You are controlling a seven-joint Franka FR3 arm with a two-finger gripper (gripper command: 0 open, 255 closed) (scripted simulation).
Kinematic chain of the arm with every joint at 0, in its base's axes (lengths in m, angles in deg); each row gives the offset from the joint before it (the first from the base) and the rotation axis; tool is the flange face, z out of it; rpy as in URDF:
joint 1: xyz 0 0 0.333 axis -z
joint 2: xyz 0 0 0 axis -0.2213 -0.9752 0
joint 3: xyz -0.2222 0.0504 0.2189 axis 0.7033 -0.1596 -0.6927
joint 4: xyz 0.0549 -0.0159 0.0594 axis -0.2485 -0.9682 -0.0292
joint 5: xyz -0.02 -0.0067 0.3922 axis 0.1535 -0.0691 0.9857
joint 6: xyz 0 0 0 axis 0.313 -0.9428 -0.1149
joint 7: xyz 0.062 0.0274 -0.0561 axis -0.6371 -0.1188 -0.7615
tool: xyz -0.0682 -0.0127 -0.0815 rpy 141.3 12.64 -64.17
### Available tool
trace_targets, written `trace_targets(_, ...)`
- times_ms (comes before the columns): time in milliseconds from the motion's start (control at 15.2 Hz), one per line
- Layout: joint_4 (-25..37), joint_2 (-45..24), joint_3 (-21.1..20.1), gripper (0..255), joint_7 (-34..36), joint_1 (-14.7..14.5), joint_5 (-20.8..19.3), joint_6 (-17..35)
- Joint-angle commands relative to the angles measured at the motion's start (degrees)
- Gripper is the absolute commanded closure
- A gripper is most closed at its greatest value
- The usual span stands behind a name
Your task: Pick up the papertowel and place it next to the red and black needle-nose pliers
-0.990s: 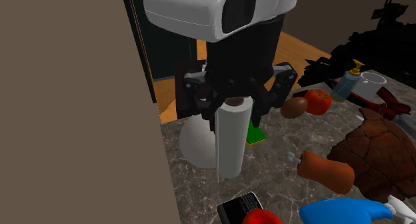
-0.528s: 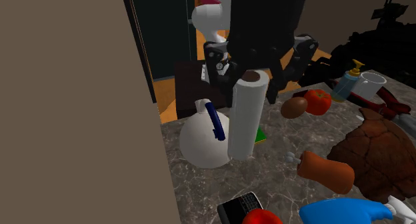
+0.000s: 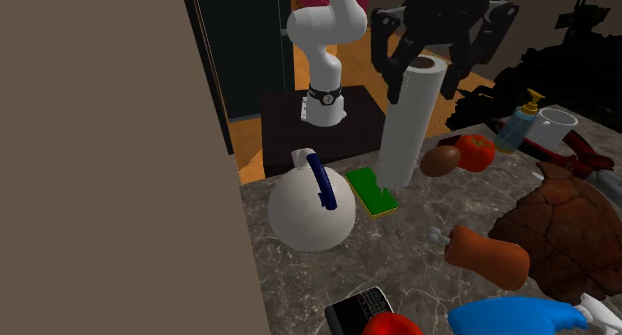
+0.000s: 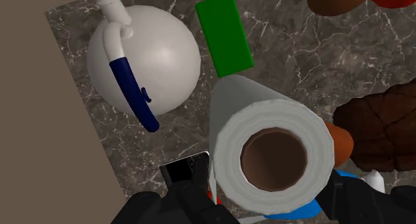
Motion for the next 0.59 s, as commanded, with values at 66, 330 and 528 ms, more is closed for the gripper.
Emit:
trace_targets(66,-3.80,4.16,-1.40,255,3.29,-1.80,-0.48,-0.16)
trace_targets(330,-8.26,9.44,-3.64,255,7.89,-4.10,-0.75,-0.70)
trace_targets(528,-10.78,12.87,-5.56,255,11.44,-5.69,-0.64,-1.40)
